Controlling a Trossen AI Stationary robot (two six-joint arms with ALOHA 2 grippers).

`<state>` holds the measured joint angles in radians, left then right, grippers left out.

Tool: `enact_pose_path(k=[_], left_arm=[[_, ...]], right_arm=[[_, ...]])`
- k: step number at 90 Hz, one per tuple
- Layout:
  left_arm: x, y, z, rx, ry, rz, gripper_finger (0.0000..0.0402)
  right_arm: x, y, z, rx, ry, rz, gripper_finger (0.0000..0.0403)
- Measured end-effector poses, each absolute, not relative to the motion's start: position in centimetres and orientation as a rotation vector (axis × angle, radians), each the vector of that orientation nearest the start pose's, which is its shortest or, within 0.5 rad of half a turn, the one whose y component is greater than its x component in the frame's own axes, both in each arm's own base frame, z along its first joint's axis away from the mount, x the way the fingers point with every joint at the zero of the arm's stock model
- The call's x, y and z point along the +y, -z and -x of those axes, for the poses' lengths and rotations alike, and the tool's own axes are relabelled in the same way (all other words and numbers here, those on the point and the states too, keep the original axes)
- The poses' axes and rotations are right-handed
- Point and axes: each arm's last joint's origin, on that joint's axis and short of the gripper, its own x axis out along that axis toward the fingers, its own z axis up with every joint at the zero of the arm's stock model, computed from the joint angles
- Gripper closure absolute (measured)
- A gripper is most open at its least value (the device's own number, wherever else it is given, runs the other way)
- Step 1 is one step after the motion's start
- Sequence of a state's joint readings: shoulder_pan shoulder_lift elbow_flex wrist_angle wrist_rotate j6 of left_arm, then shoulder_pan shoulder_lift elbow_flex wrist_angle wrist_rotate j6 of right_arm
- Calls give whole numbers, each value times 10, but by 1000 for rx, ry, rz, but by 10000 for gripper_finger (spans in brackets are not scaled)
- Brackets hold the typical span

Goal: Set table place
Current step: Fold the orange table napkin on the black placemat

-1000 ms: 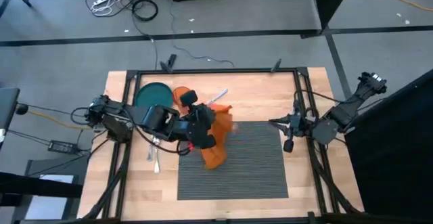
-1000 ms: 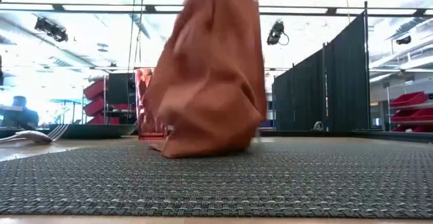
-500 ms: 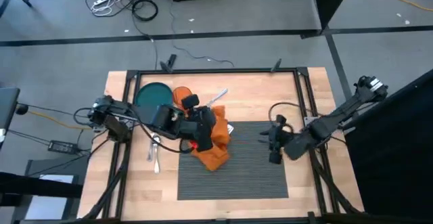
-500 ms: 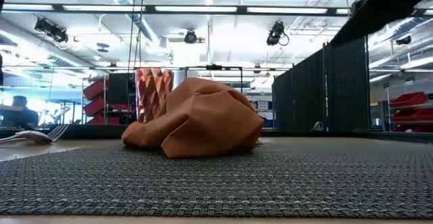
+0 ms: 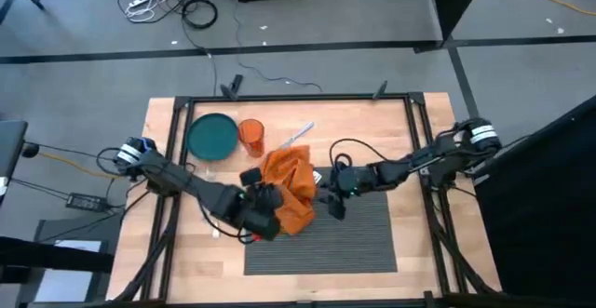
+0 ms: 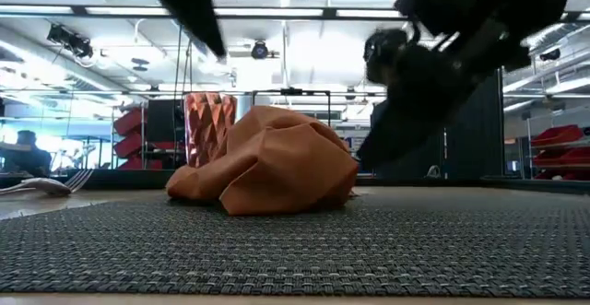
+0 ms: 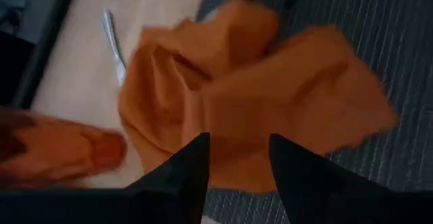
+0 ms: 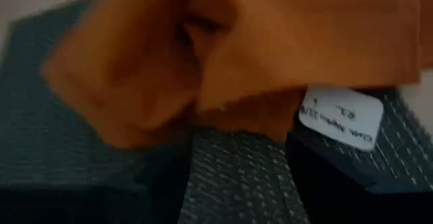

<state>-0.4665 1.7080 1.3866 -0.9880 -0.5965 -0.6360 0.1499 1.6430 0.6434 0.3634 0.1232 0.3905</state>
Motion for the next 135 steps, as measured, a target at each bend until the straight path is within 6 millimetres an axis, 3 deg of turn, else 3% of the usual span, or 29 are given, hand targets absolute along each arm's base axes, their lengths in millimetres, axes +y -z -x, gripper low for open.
enact_pose_path(k=[20,30,36,45,49,63,82,93,100,112,122,135], left_arm=[[-146,-226,-291,1011,-450,-55,265],[-151,-215,-289,967,-442,-16,265],[-152,-209,-288,959,-436,-10,265],[-153,-207,-290,923,-430,-3,265],[-153,-207,-290,916,-434,-17,265],[-155,-224,-296,852,-462,-61,265],[-158,-267,-311,746,-465,-148,265],[-153,-283,-323,684,-450,-138,265],[-148,-286,-330,674,-416,-109,265],[-135,-270,-342,753,-361,-80,265],[-128,-258,-341,817,-381,-57,265],[-131,-243,-327,892,-422,-37,265]], right_arm=[[36,-122,-316,471,48,-354,191],[34,-122,-321,414,35,-377,215],[33,-121,-322,394,37,-360,255],[32,-124,-322,388,43,-295,359],[32,-129,-320,390,37,-249,384],[36,-184,-304,414,-11,-140,401],[48,-273,-246,586,-227,-104,403],[63,-294,-214,607,-327,-178,403],[76,-289,-203,620,-308,-187,403],[91,-255,-197,670,-143,-120,403],[91,-223,-207,639,47,-103,397],[82,-183,-226,665,120,-106,358]])
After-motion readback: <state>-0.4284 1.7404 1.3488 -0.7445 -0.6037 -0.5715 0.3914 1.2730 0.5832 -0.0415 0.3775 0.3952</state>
